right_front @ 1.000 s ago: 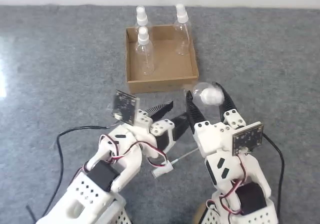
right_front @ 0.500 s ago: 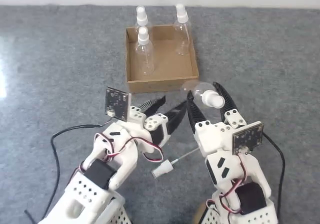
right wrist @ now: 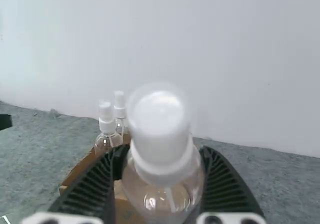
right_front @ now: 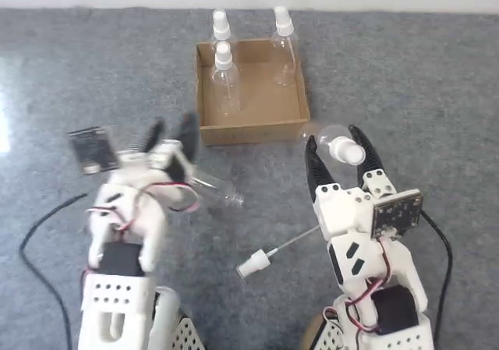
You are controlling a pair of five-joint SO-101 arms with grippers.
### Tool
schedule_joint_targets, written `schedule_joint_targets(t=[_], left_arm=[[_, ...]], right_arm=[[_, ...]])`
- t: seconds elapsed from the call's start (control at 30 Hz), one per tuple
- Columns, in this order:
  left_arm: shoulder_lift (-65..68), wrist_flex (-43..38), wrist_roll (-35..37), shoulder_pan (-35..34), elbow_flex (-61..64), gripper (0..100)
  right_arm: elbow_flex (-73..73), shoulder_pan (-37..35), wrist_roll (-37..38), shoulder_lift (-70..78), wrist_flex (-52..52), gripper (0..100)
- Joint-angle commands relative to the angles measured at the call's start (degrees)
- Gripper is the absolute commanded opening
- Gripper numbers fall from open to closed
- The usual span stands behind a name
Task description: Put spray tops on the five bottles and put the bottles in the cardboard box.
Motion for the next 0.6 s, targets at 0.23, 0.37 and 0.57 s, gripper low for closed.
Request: schedule_joint_targets(t=[0.23, 0.37, 0.57], left_arm=[[-0.9, -5.8, 0.2, -13.3, -3.8, 4], [-0.9, -8.0, 0.2, -13.5, -4.6, 2], [-0.9, -7.3, -3.3, -16.5, -2.6, 1]], right_arm=[[-8.0, 0.3, 2.1, 0.4, -0.4, 1.6], [-11.6, 0.3, 2.0, 5.6, -0.4, 1.6], [-18.4, 0.3, 2.0, 18.0, -0.5, 1.6]])
